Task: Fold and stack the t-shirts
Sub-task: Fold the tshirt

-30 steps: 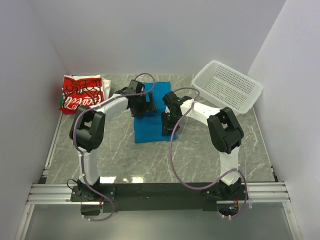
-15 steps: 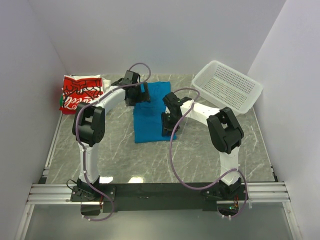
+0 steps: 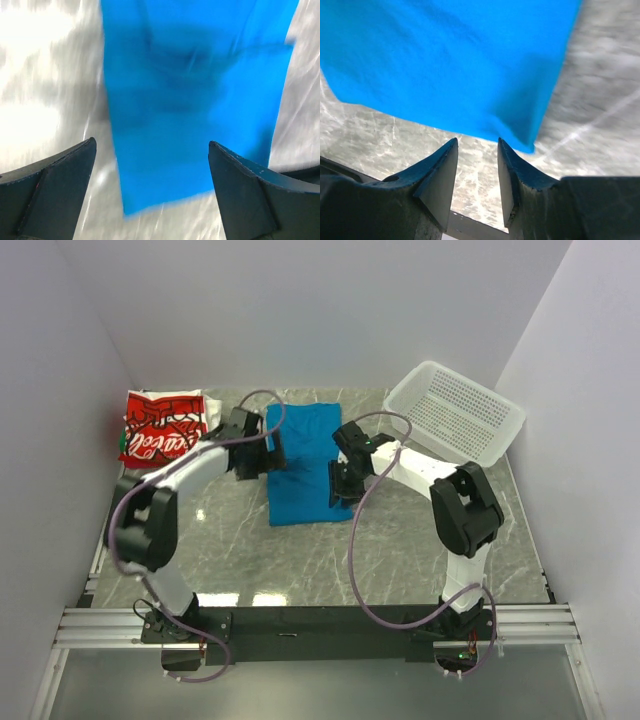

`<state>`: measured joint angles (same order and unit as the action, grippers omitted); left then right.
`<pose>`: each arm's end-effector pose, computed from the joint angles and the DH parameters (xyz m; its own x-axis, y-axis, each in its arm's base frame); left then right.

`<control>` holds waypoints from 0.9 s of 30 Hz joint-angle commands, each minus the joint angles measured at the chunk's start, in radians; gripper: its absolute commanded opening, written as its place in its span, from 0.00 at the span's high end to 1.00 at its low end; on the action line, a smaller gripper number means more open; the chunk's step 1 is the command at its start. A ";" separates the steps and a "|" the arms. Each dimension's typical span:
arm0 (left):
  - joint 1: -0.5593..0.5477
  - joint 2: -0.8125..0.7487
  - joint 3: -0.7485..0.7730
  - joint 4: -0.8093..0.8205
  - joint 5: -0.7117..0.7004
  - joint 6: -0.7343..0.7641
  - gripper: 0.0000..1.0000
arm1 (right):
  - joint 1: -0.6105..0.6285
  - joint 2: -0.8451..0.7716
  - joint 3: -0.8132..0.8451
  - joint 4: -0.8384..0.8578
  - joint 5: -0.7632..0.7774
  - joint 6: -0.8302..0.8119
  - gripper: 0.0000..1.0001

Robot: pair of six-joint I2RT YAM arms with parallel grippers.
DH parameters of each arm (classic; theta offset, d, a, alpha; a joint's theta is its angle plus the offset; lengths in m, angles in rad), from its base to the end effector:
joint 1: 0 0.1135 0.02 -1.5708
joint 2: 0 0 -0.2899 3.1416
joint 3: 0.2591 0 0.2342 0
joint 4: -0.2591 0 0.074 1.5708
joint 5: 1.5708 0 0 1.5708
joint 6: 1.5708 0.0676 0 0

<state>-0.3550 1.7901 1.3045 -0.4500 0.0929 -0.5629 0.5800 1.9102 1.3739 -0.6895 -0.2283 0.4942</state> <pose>0.3683 -0.1432 0.2301 -0.8505 -0.2514 -0.4619 -0.0664 0.9227 -0.3798 0.3171 0.2260 0.1912 -0.9766 -0.0874 -0.1967 -0.1529 0.9250 0.3479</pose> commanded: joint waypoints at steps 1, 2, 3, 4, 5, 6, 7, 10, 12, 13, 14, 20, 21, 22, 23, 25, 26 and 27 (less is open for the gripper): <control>-0.006 -0.173 -0.169 0.077 0.050 -0.046 0.01 | -0.023 -0.086 -0.010 -0.011 0.069 0.000 0.55; -0.007 -0.226 -0.235 0.086 0.054 -0.054 0.01 | -0.025 -0.091 -0.013 -0.022 0.081 -0.003 0.55; -0.010 -0.251 -0.264 0.089 0.068 -0.061 0.01 | -0.026 -0.094 -0.019 -0.024 0.090 -0.003 0.55; -0.012 -0.276 -0.290 0.094 0.077 -0.077 0.01 | -0.031 -0.102 -0.025 -0.028 0.105 -0.003 0.54; -0.016 -0.316 -0.335 0.096 0.086 -0.083 0.01 | -0.032 -0.103 -0.033 -0.030 0.110 0.000 0.54; -0.024 -0.333 -0.353 0.094 0.088 -0.087 0.01 | -0.042 -0.108 -0.053 -0.027 0.115 0.006 0.54; -0.028 -0.351 -0.372 0.091 0.081 -0.097 0.01 | -0.046 -0.117 -0.065 -0.021 0.118 0.009 0.54; -0.033 -0.414 -0.441 0.076 0.068 -0.114 0.01 | -0.062 -0.126 -0.104 -0.001 0.125 0.014 0.53; -0.033 -0.458 -0.487 0.073 0.068 -0.121 0.01 | -0.060 -0.120 -0.124 0.013 0.121 0.015 0.53; -0.033 -0.472 -0.501 0.071 0.070 -0.129 0.01 | -0.062 -0.116 -0.128 0.019 0.116 0.017 0.53; -0.033 -0.498 -0.522 0.068 0.070 -0.132 0.01 | -0.062 -0.111 -0.134 0.034 0.107 0.020 0.53; -0.033 -0.570 -0.567 0.031 0.054 -0.135 0.01 | -0.057 -0.100 -0.182 0.096 0.084 0.044 0.53; -0.033 -0.577 -0.570 0.028 0.050 -0.134 0.01 | -0.057 -0.102 -0.191 0.103 0.073 0.050 0.53; -0.033 -0.580 -0.571 0.024 0.048 -0.132 0.01 | -0.055 -0.102 -0.196 0.110 0.072 0.053 0.53; -0.033 -0.589 -0.577 0.016 0.047 -0.132 0.01 | -0.052 -0.099 -0.199 0.122 0.069 0.056 0.53; -0.033 -0.601 -0.580 0.010 0.042 -0.131 0.01 | -0.048 -0.080 -0.193 0.122 0.075 0.058 0.53; -0.033 -0.604 -0.582 0.004 0.042 -0.130 0.01 | -0.045 -0.073 -0.188 0.120 0.079 0.058 0.53; -0.033 -0.609 -0.583 0.002 0.039 -0.130 0.01 | -0.040 -0.057 -0.179 0.117 0.086 0.053 0.53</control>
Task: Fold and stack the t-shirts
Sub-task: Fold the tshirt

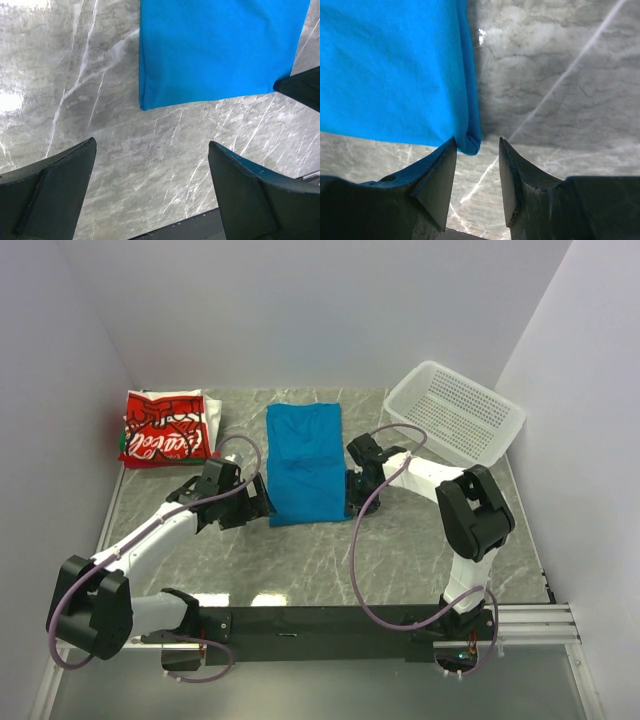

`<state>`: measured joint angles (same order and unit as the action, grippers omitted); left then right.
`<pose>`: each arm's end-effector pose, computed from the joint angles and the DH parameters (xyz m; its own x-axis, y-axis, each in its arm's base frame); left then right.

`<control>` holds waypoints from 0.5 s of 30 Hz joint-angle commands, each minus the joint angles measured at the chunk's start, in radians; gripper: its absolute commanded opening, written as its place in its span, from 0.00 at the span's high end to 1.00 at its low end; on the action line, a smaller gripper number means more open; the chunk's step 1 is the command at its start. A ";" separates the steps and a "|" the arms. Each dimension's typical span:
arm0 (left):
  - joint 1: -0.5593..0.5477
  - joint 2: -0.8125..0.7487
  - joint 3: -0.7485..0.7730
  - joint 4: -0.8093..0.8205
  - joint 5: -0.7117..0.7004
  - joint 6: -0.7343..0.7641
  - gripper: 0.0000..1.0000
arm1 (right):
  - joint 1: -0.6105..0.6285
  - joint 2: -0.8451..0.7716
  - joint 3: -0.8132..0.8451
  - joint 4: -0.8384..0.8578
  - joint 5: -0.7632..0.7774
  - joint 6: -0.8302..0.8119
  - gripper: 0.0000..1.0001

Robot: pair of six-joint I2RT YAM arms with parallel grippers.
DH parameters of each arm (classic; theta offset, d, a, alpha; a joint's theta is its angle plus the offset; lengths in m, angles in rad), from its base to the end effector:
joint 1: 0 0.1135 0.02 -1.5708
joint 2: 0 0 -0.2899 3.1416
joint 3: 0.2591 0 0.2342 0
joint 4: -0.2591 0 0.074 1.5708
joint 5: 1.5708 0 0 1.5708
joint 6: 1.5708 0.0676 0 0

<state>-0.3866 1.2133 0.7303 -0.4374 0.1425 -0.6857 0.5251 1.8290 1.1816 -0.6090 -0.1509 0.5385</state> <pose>0.2115 -0.0965 0.2209 -0.8573 -0.3278 -0.3971 -0.1162 0.8745 -0.4709 0.3015 0.1864 0.1712 -0.9812 0.0175 -0.1922 -0.0380 0.9589 0.2813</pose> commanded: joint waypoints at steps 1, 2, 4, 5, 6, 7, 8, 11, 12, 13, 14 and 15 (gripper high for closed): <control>-0.001 -0.037 -0.011 -0.012 -0.011 -0.008 0.01 | 0.016 0.032 0.016 0.035 0.011 0.006 0.54; -0.001 -0.044 -0.014 -0.015 -0.012 -0.008 0.01 | 0.019 0.036 0.024 0.034 0.014 0.005 0.54; -0.001 -0.052 -0.015 -0.023 -0.018 -0.008 0.01 | 0.024 0.053 0.029 0.031 0.019 0.002 0.55; -0.001 -0.057 -0.020 -0.024 -0.018 -0.006 0.01 | 0.026 0.056 0.032 0.025 0.022 0.002 0.56; -0.001 -0.060 -0.022 -0.027 -0.021 -0.008 0.01 | 0.029 0.059 0.032 0.022 0.025 0.000 0.58; -0.001 -0.066 -0.025 -0.029 -0.021 -0.008 0.01 | 0.033 0.062 0.032 0.018 0.028 0.000 0.59; -0.001 -0.067 -0.032 -0.027 -0.020 -0.009 0.01 | 0.033 0.064 0.027 0.015 0.027 0.001 0.60; -0.001 -0.074 -0.051 -0.009 -0.006 -0.018 0.01 | 0.038 0.062 0.009 0.031 0.007 0.003 0.67; -0.001 -0.072 -0.055 -0.004 -0.003 -0.021 0.01 | 0.041 0.062 0.004 0.034 -0.004 0.006 0.70; -0.001 -0.070 -0.061 0.008 -0.001 -0.029 0.01 | 0.042 0.065 0.003 0.041 -0.012 0.008 0.74; -0.001 -0.069 -0.069 0.012 0.002 -0.032 0.01 | 0.044 0.065 0.000 0.040 -0.018 0.009 0.77; -0.001 -0.066 -0.074 0.019 -0.001 -0.035 0.01 | 0.047 0.069 0.000 0.040 -0.024 0.011 0.81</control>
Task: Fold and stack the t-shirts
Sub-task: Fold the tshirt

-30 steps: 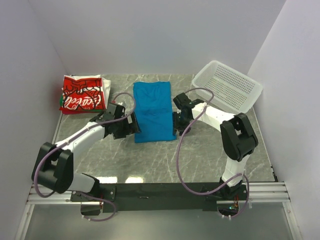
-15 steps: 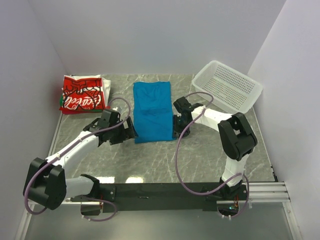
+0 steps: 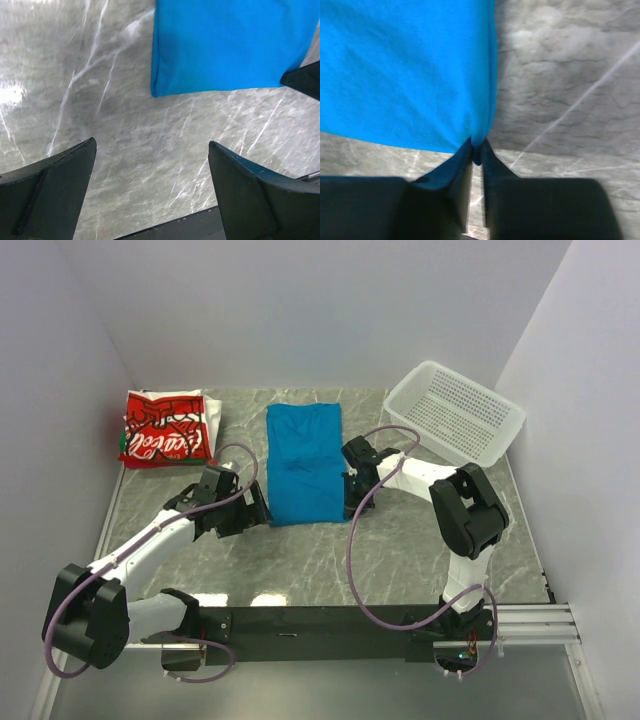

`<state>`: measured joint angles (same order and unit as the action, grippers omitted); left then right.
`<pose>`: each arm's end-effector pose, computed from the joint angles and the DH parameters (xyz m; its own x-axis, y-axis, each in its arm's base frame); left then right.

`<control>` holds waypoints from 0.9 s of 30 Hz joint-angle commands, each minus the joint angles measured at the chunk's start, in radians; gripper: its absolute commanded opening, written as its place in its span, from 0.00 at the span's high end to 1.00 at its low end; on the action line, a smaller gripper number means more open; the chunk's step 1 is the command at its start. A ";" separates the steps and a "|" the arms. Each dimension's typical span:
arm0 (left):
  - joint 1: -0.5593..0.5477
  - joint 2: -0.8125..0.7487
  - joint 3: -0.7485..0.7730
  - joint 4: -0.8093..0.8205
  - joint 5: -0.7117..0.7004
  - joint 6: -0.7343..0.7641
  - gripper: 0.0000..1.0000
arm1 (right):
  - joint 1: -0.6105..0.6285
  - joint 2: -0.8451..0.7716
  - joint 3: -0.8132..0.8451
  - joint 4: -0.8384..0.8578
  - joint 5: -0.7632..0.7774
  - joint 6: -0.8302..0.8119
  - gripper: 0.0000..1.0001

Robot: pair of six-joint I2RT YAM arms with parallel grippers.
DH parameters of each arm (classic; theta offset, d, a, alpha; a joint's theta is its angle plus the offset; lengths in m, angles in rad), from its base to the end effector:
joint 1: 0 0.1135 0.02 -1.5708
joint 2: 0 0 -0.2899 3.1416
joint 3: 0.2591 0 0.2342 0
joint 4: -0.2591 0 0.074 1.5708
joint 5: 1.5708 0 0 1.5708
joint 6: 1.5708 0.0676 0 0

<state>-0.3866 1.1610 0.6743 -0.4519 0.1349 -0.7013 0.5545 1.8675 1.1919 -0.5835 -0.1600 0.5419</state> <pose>0.1966 -0.0899 0.2128 -0.8594 -0.3404 -0.3815 -0.1404 0.8746 -0.4642 0.3022 0.1998 0.1620 -0.9828 -0.0097 -0.1845 -0.0635 0.9555 0.2881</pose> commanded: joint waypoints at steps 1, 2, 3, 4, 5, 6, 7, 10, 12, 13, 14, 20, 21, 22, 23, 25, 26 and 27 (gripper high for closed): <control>-0.001 -0.009 -0.022 0.039 0.008 -0.024 0.01 | 0.019 0.032 -0.012 0.013 -0.012 0.007 0.88; -0.001 0.003 -0.024 0.051 0.006 -0.024 0.01 | 0.021 0.030 -0.015 0.008 -0.010 0.007 0.92; -0.001 0.011 -0.024 0.061 0.003 -0.026 0.02 | 0.022 0.030 -0.017 0.007 -0.009 0.007 0.98; -0.001 0.019 -0.024 0.067 0.002 -0.026 0.03 | 0.021 0.025 -0.020 0.008 -0.009 0.007 1.00; -0.001 0.040 -0.019 0.080 -0.001 -0.024 0.04 | 0.021 0.024 -0.026 0.010 -0.007 0.009 1.00; -0.001 0.052 -0.015 0.085 -0.004 -0.023 0.07 | 0.019 0.021 -0.028 0.010 -0.009 0.010 1.00; -0.003 0.065 -0.010 0.088 -0.015 -0.023 0.08 | 0.021 0.019 -0.028 0.011 -0.012 0.010 1.00; -0.008 0.114 0.016 0.099 -0.044 -0.018 0.12 | 0.025 0.015 -0.028 0.010 -0.010 0.013 1.00; -0.015 0.149 0.036 0.104 -0.061 -0.014 0.18 | 0.027 0.012 -0.028 0.008 -0.010 0.013 1.00; -0.015 0.176 0.042 0.102 -0.076 -0.009 0.20 | 0.028 0.013 -0.028 0.007 -0.010 0.013 1.00; -0.018 0.190 0.059 0.101 -0.086 -0.007 0.22 | 0.030 0.012 -0.028 0.007 -0.010 0.013 1.00; -0.055 0.284 0.125 0.099 -0.132 0.008 0.32 | 0.039 0.016 -0.023 0.005 -0.013 0.012 1.00; -0.060 0.293 0.131 0.098 -0.132 0.011 0.34 | 0.041 0.016 -0.022 0.004 -0.013 0.012 1.00; -0.061 0.313 0.143 0.087 -0.132 0.013 0.35 | 0.042 0.016 -0.020 0.004 -0.012 0.010 1.00; -0.064 0.322 0.146 0.085 -0.130 0.014 0.37 | 0.044 0.016 -0.018 0.002 -0.013 0.009 1.00; -0.067 0.339 0.149 0.081 -0.161 0.017 0.39 | 0.044 0.018 -0.015 0.001 -0.012 0.009 1.00; -0.070 0.344 0.149 0.078 -0.172 0.017 0.44 | 0.044 0.019 -0.014 -0.002 -0.012 0.007 1.00; -0.072 0.350 0.151 0.071 -0.178 0.019 0.46 | 0.042 0.019 -0.012 -0.003 -0.009 0.007 1.00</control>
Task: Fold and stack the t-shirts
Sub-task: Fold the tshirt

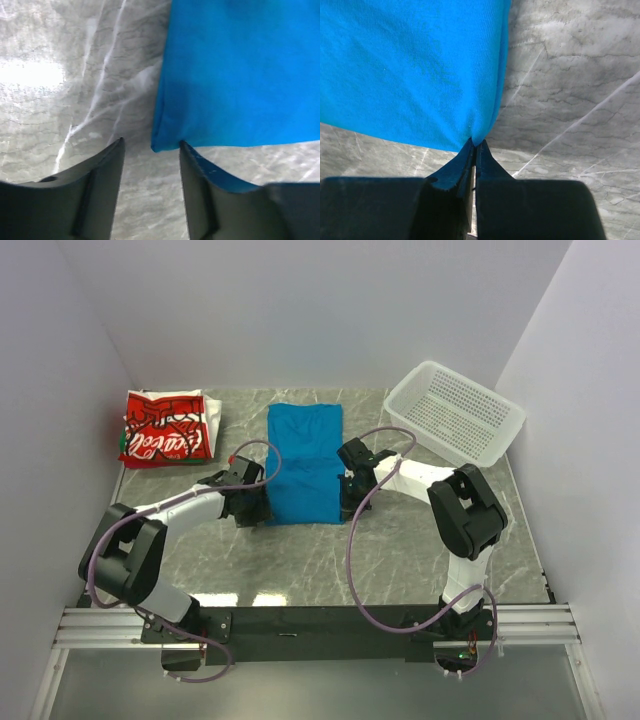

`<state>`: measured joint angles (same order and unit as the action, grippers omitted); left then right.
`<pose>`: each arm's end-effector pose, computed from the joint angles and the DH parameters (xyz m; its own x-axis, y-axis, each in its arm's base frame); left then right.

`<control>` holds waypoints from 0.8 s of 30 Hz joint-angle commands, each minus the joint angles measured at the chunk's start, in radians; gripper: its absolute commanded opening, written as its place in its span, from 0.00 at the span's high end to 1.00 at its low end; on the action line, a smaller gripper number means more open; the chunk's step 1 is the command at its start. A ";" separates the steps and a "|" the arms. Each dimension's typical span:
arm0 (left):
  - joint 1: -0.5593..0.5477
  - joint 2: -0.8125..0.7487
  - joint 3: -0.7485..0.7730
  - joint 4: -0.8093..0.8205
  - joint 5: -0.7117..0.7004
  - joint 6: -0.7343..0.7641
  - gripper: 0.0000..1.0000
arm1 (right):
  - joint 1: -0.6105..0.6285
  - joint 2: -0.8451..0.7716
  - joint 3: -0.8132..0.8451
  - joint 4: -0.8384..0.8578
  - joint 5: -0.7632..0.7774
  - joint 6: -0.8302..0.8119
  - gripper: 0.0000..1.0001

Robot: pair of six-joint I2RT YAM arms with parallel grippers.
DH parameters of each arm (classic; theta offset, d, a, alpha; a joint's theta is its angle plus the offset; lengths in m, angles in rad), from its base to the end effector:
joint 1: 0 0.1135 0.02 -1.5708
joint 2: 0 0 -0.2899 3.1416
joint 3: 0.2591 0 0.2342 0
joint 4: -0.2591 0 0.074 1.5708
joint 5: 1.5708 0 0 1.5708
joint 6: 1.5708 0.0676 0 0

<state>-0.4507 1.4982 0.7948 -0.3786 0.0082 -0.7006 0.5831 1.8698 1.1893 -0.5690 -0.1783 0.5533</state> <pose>0.2490 -0.1211 0.1770 -0.8906 -0.2852 -0.3543 -0.1767 0.9347 -0.3083 0.2968 0.2101 0.1614 -0.9832 -0.0290 -0.1803 -0.0846 0.9473 0.3091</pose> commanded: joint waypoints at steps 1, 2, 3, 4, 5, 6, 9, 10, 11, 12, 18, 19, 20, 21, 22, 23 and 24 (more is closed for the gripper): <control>-0.009 0.020 0.032 -0.008 -0.057 0.016 0.48 | 0.015 0.019 -0.008 -0.017 0.010 -0.004 1.00; -0.013 0.023 0.032 -0.013 -0.060 0.018 0.52 | 0.015 0.019 -0.007 -0.019 0.010 -0.006 1.00; -0.014 0.025 0.029 -0.013 -0.063 0.019 0.53 | 0.014 0.019 -0.007 -0.017 0.010 -0.006 1.00; -0.016 0.027 0.023 -0.010 -0.065 0.021 0.55 | 0.014 0.020 -0.004 -0.019 0.011 -0.006 1.00; -0.019 0.027 0.018 -0.003 -0.065 0.021 0.57 | 0.015 0.022 -0.002 -0.020 0.011 -0.007 1.00; -0.019 0.033 0.018 0.000 -0.063 0.024 0.57 | 0.014 0.023 0.000 -0.022 0.011 -0.007 1.00; -0.023 0.049 0.017 0.012 -0.057 0.029 0.57 | 0.014 0.025 0.004 -0.022 0.010 -0.009 1.00; -0.026 0.053 0.023 0.014 -0.056 0.032 0.57 | 0.015 0.025 0.006 -0.025 0.010 -0.009 1.00; -0.031 0.059 0.027 0.014 -0.057 0.032 0.58 | 0.014 0.026 0.007 -0.025 0.010 -0.009 1.00; -0.037 0.068 0.037 0.015 -0.059 0.035 0.58 | 0.014 0.025 0.007 -0.026 0.010 -0.010 1.00; -0.060 0.103 0.046 0.010 -0.063 0.030 0.66 | 0.015 0.020 0.007 -0.025 0.011 -0.010 1.00; -0.063 0.106 0.044 0.007 -0.065 0.029 0.69 | 0.015 0.019 0.006 -0.026 0.013 -0.010 1.00; -0.068 0.106 0.043 0.004 -0.070 0.026 0.70 | 0.015 0.019 0.006 -0.026 0.013 -0.010 1.00; -0.069 0.108 0.037 0.004 -0.071 0.024 0.72 | 0.015 0.017 0.006 -0.028 0.013 -0.010 1.00; -0.071 0.108 0.032 0.003 -0.071 0.023 0.77 | 0.015 0.017 0.004 -0.026 0.013 -0.010 1.00; -0.072 0.108 0.030 0.000 -0.076 0.021 0.81 | 0.015 0.017 0.004 -0.026 0.013 -0.012 1.00; -0.074 0.106 0.021 -0.002 -0.079 0.020 0.84 | 0.015 0.017 0.004 -0.026 0.010 -0.010 1.00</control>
<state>-0.5110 1.5772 0.8383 -0.3611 -0.0544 -0.6849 0.5850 1.8698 1.1904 -0.5701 -0.1783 0.5529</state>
